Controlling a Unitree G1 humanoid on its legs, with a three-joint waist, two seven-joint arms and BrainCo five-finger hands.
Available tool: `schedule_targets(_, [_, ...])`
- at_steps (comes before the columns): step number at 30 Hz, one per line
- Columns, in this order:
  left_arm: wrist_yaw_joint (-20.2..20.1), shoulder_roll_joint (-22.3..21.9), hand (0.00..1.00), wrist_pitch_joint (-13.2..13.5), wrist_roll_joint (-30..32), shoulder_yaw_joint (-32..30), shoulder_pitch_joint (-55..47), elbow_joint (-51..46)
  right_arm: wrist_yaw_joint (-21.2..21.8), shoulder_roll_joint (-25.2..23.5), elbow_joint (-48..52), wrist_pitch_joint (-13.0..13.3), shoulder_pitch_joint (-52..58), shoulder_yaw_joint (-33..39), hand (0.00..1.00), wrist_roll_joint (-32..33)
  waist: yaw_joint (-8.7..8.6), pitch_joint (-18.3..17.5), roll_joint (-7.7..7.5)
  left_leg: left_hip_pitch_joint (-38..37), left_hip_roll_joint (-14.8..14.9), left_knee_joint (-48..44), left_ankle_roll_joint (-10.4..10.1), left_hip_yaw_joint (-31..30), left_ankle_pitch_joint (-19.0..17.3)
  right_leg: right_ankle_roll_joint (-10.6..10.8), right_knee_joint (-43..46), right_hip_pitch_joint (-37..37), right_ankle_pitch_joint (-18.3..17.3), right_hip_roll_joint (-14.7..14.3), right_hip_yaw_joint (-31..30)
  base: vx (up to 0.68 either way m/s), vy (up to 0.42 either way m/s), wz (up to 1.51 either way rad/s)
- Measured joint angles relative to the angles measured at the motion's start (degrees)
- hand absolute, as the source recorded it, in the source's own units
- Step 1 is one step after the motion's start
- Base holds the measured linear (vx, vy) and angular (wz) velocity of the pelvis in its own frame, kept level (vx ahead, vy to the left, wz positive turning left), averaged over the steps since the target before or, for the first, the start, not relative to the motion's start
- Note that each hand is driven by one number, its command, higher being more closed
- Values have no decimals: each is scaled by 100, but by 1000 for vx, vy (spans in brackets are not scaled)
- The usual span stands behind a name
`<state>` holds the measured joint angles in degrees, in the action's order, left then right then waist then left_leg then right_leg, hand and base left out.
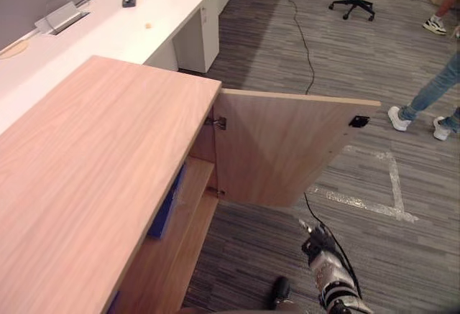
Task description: Walk over to the cabinet, pick up the folder, carry it to the office cabinet, place the folder inside the office cabinet, then close the office cabinet door
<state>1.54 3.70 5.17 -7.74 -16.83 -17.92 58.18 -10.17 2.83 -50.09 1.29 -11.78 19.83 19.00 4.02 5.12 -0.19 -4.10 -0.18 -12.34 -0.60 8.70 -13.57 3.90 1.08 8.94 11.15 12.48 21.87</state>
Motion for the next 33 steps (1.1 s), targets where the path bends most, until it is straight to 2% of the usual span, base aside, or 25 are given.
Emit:
schedule_targets(2, [324,-35,0,-76,-85,-264,171,173,4,56,392,11,33,-205,0,4,-48,1,-35,0,157,0,-53,-75,32,-9,-92,-51,-4,-167,57,-46,-77,3])
schedule_targets(5, [496,-52,0,-97,-76,-391,333,176,110,218,669,131,49,-250,0,165,-134,16,-68,-6,287,14,-147,-297,87,-56,-312,-251,-5,-328,245,-19,-65,22])
schedule_targets(8, [509,-67,0,-93,-76,-392,355,34,176,332,835,251,66,-322,0,490,-142,-11,-94,-9,375,51,-152,-346,86,-157,-588,-390,80,-448,322,-24,-12,9])
schedule_targets(14, [512,-50,0,-125,-50,-518,445,48,271,350,1323,463,58,-393,0,1229,-146,-35,-97,14,495,141,-309,-379,-11,-180,-617,-307,93,-543,319,-32,52,-2])
schedule_targets(19, [636,-17,0,-137,-91,-595,590,49,176,351,1479,636,-80,-387,0,1693,-146,-47,-89,21,519,199,-369,-487,-53,-182,-618,-232,94,-593,319,-10,63,-2])
schedule_targets(25, [635,-12,0,-159,-214,-544,760,46,44,452,1501,670,-477,-353,0,2038,-153,-82,-27,110,559,52,-388,-540,-72,-214,-589,-202,73,-634,299,33,63,-4])
schedule_targets(29, [625,-11,0,-159,-213,-472,769,45,-7,865,1440,693,-1042,-288,0,2058,-150,-45,105,128,551,-28,-386,-615,-100,-215,-588,-226,72,-635,309,46,100,1])
schedule_targets(33, [615,-2,0,-157,-236,-340,766,40,-102,1395,807,740,-1941,-64,0,2214,-139,-8,206,282,523,-127,-360,-670,-124,-216,-587,-179,72,-615,355,21,97,9])
